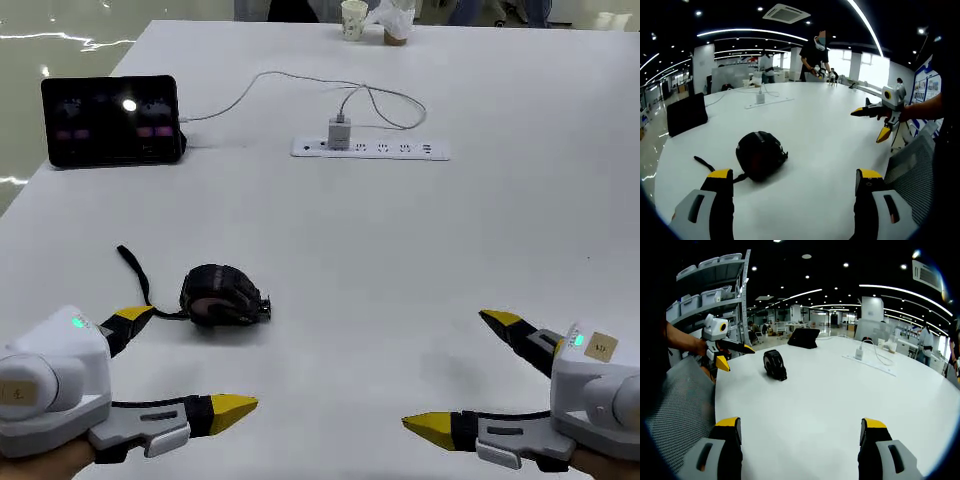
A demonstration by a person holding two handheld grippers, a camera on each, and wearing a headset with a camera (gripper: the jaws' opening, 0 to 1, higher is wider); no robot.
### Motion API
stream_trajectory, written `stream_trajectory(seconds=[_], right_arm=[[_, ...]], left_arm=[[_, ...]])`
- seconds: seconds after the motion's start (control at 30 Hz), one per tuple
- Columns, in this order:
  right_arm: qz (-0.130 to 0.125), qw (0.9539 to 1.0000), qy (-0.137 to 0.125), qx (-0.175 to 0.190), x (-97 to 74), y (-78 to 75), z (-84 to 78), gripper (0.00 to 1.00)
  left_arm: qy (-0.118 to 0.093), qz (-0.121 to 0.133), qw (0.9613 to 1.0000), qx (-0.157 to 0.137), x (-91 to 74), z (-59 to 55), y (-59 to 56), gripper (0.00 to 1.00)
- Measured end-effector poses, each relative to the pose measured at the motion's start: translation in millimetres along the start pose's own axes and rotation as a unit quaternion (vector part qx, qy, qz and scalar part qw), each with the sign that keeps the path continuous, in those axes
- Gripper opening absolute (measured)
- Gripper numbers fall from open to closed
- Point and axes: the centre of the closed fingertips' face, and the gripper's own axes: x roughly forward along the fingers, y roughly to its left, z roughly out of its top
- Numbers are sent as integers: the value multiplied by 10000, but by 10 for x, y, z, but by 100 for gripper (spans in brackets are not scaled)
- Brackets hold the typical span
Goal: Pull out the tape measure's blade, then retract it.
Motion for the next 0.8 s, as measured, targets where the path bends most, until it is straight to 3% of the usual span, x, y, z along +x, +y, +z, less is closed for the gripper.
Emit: stream_trajectory(seconds=[0.8], right_arm=[[-60,10000,2,66,-49,-27,-22,99]], left_arm=[[7,-33,10000,-92,-22,-9,-1,99]])
